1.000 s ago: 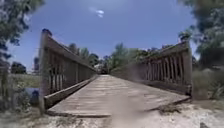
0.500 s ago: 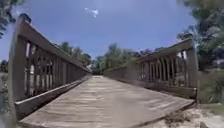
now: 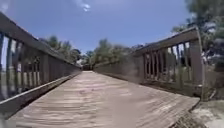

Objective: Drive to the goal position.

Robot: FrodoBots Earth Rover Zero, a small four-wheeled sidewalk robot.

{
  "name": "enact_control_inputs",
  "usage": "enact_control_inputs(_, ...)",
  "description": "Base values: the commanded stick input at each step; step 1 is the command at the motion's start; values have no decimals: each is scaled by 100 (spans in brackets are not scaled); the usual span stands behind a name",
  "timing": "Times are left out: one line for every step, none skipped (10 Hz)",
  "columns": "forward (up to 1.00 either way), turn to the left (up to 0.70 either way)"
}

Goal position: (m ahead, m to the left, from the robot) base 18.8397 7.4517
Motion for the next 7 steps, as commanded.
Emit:
enact_control_inputs(70,0)
enact_control_inputs(70,0)
enact_control_inputs(70,0)
enact_control_inputs(70,0)
enact_control_inputs(70,0)
enact_control_inputs(70,0)
enact_control_inputs(70,0)
